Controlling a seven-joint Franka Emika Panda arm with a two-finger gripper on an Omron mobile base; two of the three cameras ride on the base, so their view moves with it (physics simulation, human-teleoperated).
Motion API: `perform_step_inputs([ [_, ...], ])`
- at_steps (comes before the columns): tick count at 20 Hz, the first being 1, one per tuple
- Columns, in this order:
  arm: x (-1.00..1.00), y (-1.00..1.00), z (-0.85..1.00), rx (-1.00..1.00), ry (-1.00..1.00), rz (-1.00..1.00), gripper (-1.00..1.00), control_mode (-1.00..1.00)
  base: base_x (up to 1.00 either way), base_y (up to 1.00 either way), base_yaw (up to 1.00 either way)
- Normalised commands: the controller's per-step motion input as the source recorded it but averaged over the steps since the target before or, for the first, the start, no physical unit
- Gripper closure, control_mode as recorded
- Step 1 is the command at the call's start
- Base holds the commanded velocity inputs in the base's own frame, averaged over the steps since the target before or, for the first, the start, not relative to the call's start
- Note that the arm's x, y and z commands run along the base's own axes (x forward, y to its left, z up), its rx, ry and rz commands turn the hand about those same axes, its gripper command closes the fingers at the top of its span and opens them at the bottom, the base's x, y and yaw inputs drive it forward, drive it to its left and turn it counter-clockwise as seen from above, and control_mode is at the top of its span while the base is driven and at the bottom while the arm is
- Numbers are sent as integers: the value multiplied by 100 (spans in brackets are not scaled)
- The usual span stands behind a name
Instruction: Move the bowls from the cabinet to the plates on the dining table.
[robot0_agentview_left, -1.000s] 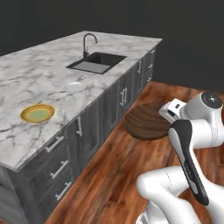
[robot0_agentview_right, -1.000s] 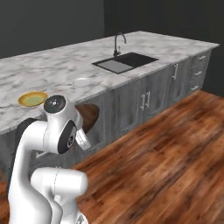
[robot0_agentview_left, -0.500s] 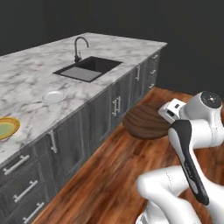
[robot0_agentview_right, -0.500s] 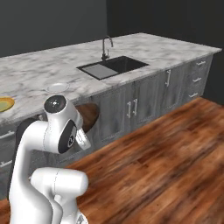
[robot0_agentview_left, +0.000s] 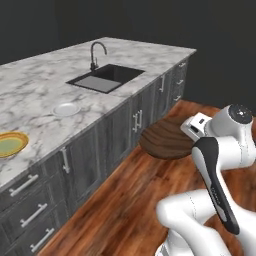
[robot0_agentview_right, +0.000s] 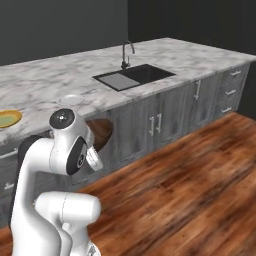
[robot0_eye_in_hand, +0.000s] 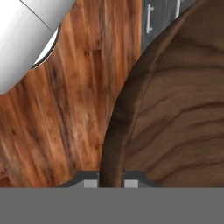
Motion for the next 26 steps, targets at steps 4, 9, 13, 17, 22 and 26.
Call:
perform_step_inputs([
  [4, 0, 0, 0, 0, 0, 0, 100, 100, 72, -45, 23],
  [9, 0, 0, 0, 0, 0, 0, 100, 100, 74, 0, 17],
  [13, 0, 0, 0, 0, 0, 0, 100, 100, 91, 0, 14],
  [17, 0, 0, 0, 0, 0, 0, 100, 100, 63, -17, 20],
  [22, 0, 0, 0, 0, 0, 0, 100, 100, 53, -34, 38],
  [26, 0, 0, 0, 0, 0, 0, 100, 100, 62, -38, 42],
])
